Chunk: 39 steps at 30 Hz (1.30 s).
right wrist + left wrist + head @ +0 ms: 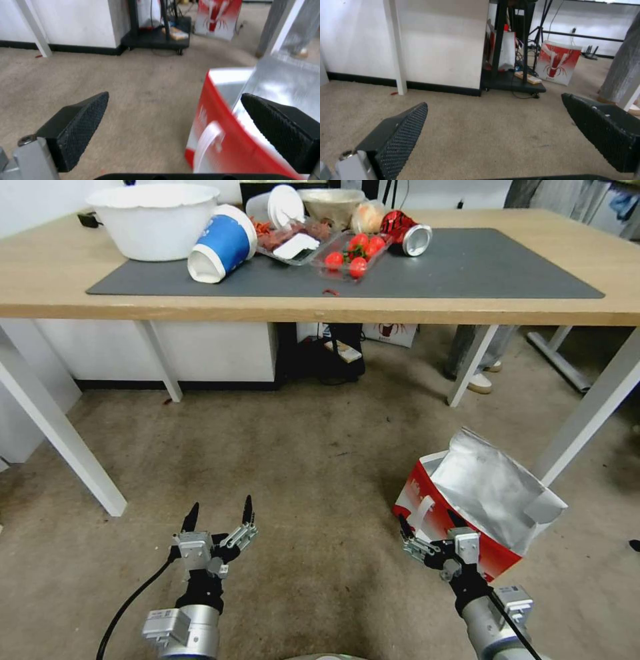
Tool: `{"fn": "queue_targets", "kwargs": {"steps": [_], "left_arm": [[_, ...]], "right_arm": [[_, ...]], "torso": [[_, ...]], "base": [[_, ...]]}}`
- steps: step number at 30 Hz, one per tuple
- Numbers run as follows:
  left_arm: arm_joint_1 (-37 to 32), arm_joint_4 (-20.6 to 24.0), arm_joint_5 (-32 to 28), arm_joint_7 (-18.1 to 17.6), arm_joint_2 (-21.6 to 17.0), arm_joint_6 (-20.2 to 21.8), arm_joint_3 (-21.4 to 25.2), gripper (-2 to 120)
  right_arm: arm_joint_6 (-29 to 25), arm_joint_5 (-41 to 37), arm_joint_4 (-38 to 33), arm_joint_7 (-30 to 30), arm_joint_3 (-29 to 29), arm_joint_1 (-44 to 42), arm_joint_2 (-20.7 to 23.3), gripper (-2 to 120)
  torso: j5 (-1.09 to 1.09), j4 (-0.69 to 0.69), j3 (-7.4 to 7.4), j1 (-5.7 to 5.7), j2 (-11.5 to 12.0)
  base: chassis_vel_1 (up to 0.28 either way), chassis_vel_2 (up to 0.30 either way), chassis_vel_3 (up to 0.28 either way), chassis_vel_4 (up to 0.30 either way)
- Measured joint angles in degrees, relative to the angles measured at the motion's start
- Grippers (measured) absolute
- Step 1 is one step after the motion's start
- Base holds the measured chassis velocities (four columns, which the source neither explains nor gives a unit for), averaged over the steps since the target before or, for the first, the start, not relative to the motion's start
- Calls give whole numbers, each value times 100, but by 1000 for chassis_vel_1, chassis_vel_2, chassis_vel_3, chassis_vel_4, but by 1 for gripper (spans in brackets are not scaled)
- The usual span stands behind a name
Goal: Pick up the food delivery bag from the floor and place it on the table.
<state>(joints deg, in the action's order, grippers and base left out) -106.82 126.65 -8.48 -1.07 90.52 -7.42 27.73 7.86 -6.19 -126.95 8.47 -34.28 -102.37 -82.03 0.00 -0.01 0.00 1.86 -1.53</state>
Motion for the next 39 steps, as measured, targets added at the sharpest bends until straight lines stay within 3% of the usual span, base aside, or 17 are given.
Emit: {"fn": "queue_targets", "kwargs": {"steps": [2,4,6,8,10,12,15,16,17,20,27,28,39], "left_arm": [[7,13,-17,1,-21,15,0,100],[26,28,-42,4,-78,55,-6,100],[32,30,-51,4,-96,68,-13,100],[75,32,-102,21,-196,133,-54,100],[81,32,-109,29,-209,144,-61,100],[86,44,-120,80,-217,178,-103,100],[85,69,-121,87,-201,194,-125,100],[97,75,-122,89,-207,229,-161,100],[97,75,-122,89,-207,229,-161,100],[97,56,-122,93,-222,236,-168,100],[103,57,-121,93,-190,243,-150,100],[107,48,-119,93,-182,244,-152,100],[151,-60,-120,87,-195,243,-142,100]], "right_arm": [[18,-37,-2,0,-66,118,198,100],[66,-196,37,-3,-264,377,744,100],[85,-239,55,-4,-310,427,871,100],[197,-550,390,-44,-577,882,1841,100],[215,-616,512,-56,-581,983,2042,100],[304,-824,991,-72,-518,1508,2808,100],[436,-922,1218,-29,-450,1824,3192,100],[667,-1102,1585,69,-290,2234,3716,100],[667,-1102,1585,69,-290,2234,3716,100],[934,-1167,2340,263,153,2913,4263,100],[1210,-1033,3476,433,1314,4112,4668,100],[1321,-989,3877,484,1754,4459,4686,100],[1917,-834,4736,547,2789,5430,4515,100]], "torso": [[1,0,0,1,-3],[1,2,0,2,-7],[2,1,0,2,-8],[0,0,0,3,-13],[1,0,0,4,-14],[2,2,0,5,-16],[3,2,0,6,-19],[-2,2,1,6,-22],[-2,2,1,6,-22],[0,0,1,6,-25],[0,1,0,7,-28],[1,1,0,7,-29],[0,1,0,7,-33]], "base": [[0,0,0,0],[0,0,0,0],[0,0,0,0],[0,0,0,0],[0,0,0,0],[0,0,0,0],[0,0,0,0],[0,0,0,0],[0,0,0,0],[0,0,0,0],[0,0,0,0],[0,0,0,0],[0,0,0,0]]}}
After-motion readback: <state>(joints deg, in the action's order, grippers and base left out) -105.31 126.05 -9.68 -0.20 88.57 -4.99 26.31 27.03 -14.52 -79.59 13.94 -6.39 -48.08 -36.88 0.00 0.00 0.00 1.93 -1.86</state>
